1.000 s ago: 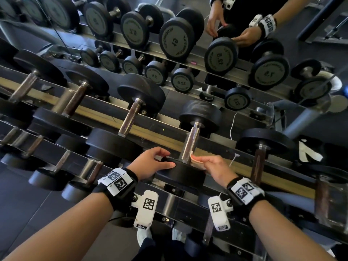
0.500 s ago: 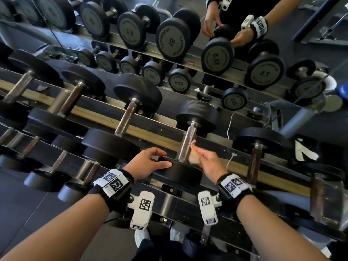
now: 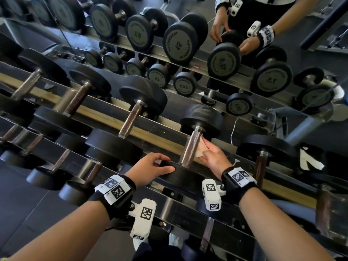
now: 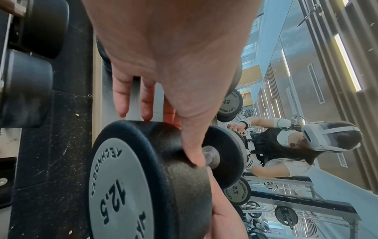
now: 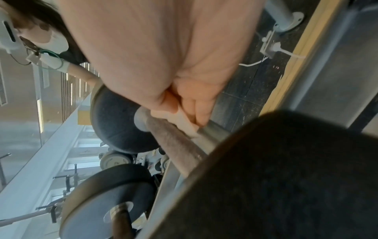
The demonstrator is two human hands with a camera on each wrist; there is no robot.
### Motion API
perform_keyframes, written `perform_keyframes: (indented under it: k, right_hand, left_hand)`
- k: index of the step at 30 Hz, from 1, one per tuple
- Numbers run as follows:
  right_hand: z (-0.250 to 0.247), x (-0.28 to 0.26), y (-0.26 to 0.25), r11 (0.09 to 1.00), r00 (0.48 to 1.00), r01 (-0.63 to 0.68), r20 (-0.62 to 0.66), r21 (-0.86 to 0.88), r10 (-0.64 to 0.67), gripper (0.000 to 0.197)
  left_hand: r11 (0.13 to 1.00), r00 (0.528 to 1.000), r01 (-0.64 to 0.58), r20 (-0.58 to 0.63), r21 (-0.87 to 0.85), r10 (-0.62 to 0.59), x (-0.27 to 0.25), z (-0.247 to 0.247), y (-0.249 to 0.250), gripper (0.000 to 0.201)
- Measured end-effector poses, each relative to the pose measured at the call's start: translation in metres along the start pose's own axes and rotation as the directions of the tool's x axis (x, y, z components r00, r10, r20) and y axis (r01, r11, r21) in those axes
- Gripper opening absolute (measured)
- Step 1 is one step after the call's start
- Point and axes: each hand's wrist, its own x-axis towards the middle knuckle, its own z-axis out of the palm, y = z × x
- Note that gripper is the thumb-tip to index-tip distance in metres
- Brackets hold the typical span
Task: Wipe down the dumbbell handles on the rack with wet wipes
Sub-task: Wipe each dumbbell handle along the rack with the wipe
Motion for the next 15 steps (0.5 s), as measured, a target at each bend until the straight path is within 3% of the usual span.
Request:
perform_keyframes:
  k: [3,8,10,12,15]
  right_hand:
    - [-0.003,0.006,0.007,1.0,1.0,-0.005,0.012,-0.022,0.005,0.066]
    - [-0.003,0.003,0.018,0.996,0.998,0.054,0.031,-0.07,-0.052,0.066]
    - [-0.003,-0.007,0.024,0.996,0.996,0.056,0.066,-0.064,-0.052,0.056]
    - [-0.007,-0.021,0.029,0.997,0.991,0.03,0.129,-0.071,-0.021,0.033]
    - [-0.018,-0.028,0.029,0.998,0.991,-0.047,0.127,-0.047,0.052,0.027]
  left_hand:
    - [1.0,1.0,-0.014,-0.008,0.009,0.014,-0.001,0.0,-0.001,0.034]
    - [1.0,1.0,-0.027,-0.013,0.009,0.028,-0.001,0.001,-0.003,0.031]
    - [1.0,0.999,-0.026,-0.018,0.013,0.027,-0.001,0.001,-0.004,0.031]
    - [1.0,1.0,-0.025,-0.014,0.016,0.026,0.0,0.001,-0.004,0.032]
    - [1.0,1.0,-0.021,-0.004,0.014,0.021,0.0,0.0,-0.004,0.033]
